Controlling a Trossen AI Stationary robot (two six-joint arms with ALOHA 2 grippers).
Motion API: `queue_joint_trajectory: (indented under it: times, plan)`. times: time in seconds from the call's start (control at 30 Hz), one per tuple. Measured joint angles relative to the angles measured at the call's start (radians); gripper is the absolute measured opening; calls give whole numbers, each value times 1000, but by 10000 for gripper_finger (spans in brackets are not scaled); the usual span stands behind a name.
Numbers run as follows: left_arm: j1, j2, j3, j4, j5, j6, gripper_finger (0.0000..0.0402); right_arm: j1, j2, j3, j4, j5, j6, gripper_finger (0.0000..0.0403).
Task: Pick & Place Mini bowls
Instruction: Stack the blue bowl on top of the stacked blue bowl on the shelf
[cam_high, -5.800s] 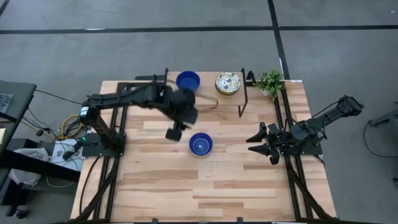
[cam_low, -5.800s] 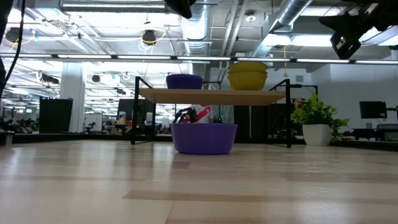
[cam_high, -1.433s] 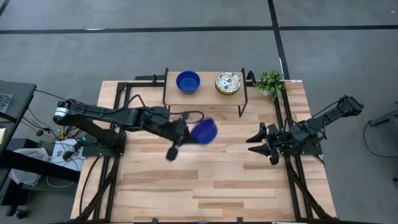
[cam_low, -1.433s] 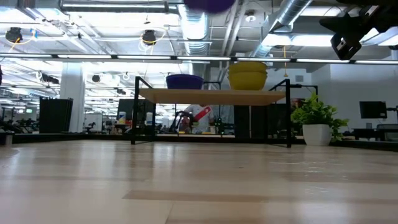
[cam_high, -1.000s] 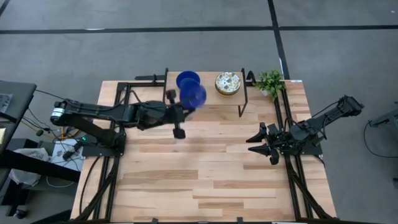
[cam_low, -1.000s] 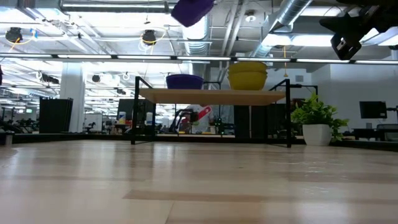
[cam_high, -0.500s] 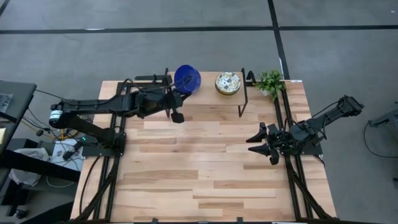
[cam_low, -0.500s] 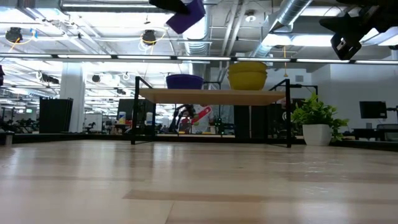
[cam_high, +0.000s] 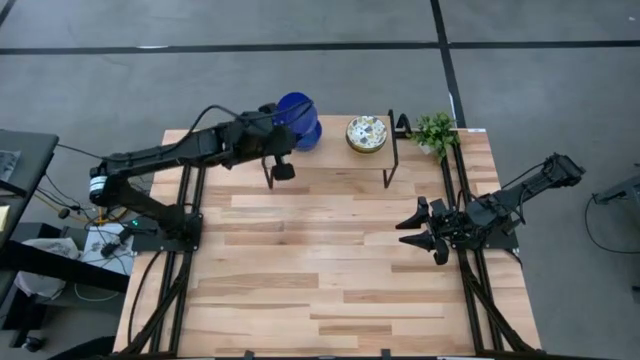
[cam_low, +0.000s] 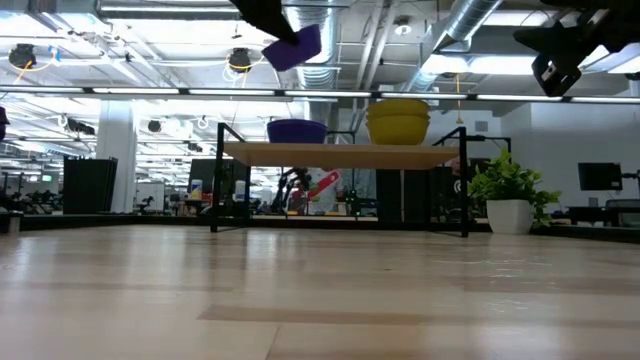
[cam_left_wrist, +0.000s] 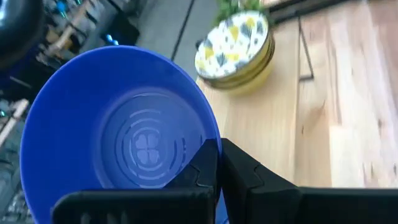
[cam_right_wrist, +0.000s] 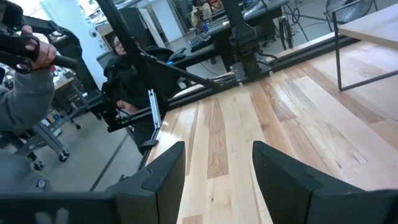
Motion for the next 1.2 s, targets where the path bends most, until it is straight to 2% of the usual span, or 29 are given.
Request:
queue_joint_trajectory:
  times: [0.17, 0.4, 0.63, 0.9, 1.03, 1.2]
  plan:
    - [32, 96, 108, -135, 38, 0, 6, 0, 0, 0, -3, 0, 0, 176]
    - [96, 222, 200, -235, 66, 0, 6, 0, 0, 0, -3, 0, 0, 178]
    - [163, 262, 214, -247, 171, 0, 7, 0, 0, 0, -4, 0, 0, 176]
    - [190, 265, 214, -296, 186, -2, 7, 0, 0, 0, -4, 0, 0, 178]
    - [192, 279, 215, -299, 249, -20, 7, 0, 0, 0, -4, 0, 0, 176]
    - [191, 303, 214, -296, 244, 1, 7, 0, 0, 0, -4, 1, 0, 178]
